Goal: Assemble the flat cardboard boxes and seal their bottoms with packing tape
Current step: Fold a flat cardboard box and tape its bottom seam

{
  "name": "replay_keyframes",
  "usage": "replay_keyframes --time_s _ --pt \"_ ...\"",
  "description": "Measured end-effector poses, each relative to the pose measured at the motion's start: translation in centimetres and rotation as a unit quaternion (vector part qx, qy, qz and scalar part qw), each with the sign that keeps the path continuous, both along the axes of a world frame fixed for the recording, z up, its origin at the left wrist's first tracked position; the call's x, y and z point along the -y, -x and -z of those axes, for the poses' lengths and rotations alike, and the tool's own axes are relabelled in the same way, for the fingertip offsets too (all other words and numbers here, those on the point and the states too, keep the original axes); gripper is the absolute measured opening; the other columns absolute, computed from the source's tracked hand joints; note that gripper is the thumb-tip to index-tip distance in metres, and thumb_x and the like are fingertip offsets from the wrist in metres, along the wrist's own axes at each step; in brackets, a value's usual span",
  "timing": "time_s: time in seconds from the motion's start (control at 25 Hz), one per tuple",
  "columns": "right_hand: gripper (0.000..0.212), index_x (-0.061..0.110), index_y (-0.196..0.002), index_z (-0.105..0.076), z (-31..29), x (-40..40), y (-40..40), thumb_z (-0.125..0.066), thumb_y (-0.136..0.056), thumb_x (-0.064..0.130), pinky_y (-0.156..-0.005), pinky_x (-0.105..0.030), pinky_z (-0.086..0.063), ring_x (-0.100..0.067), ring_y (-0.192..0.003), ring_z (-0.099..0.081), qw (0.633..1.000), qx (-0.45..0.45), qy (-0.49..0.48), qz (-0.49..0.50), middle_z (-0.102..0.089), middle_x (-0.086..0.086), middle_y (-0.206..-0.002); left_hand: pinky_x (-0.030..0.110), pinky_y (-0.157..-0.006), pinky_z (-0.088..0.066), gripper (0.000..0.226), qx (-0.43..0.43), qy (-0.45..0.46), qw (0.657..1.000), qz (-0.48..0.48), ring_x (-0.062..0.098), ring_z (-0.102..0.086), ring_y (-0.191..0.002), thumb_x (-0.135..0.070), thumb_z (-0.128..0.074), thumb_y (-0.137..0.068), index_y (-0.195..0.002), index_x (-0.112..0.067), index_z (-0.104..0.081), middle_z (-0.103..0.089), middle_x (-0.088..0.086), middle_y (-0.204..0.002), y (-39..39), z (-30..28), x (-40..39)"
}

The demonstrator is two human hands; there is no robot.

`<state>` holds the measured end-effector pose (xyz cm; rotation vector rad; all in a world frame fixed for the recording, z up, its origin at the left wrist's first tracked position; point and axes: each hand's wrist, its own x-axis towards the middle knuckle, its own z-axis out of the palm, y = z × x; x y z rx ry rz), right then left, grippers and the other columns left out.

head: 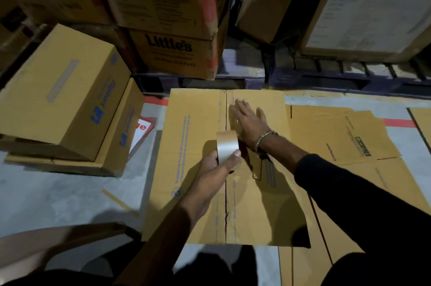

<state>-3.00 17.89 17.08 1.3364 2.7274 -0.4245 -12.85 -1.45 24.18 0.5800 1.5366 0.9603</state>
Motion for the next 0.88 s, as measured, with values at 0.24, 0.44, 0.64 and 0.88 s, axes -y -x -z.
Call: replay_keyframes --time_s 0.24,0.44,0.64,0.88 --pt "0.119 0.025 -0.165 -0.013 0.9 -0.3 -0.2 -0.045 -0.073 0.093 -0.126 -0.058 -0.004 -0.02 -0.159 0.006 1.0 -0.011 0.021 0.009 0.003 -0.001 -0.173 0.01 -0.07 -0.051 0.021 -0.011 -0.029 0.997 -0.072 0.013 -0.075 -0.097 -0.032 -0.071 -0.098 -0.115 -0.019 -0.074 -0.08 -0.004 -0.103 -2.9 -0.7 6.1" --pt "0.125 0.027 -0.165 -0.005 0.0 1.8 -0.9 -0.042 -0.069 0.098 -0.123 -0.064 -0.005 -0.027 -0.159 0.005 0.999 0.03 0.013 0.016 0.004 -0.003 -0.173 0.012 -0.071 -0.053 0.025 -0.03 -0.047 0.996 -0.075 0.012 -0.075 -0.099 -0.028 -0.075 -0.095 -0.12 -0.024 -0.07 -0.08 -0.004 -0.105 -3.6 -1.1 7.4" --pt "0.12 0.028 -0.165 -0.001 0.4 5.7 -3.2 -0.043 -0.074 0.094 -0.12 -0.069 -0.008 -0.033 -0.159 0.007 0.997 0.073 -0.018 0.02 0.0 -0.001 -0.174 0.012 -0.062 -0.051 0.02 -0.025 -0.064 0.995 -0.07 0.006 -0.073 -0.082 -0.016 -0.073 -0.097 -0.116 -0.021 -0.069 -0.08 0.002 -0.099 -4.2 -1.7 7.8" --pt "0.133 0.029 -0.165 -0.009 1.0 5.9 -2.5 -0.035 -0.059 0.107 -0.119 -0.068 -0.01 -0.035 -0.159 0.005 0.997 0.065 -0.039 0.031 -0.01 -0.001 -0.173 0.016 -0.078 -0.055 0.024 -0.005 -0.051 0.993 -0.102 0.019 -0.072 -0.1 -0.032 -0.078 -0.093 -0.112 -0.023 -0.067 -0.079 0.001 -0.1 -5.4 -0.1 13.6"
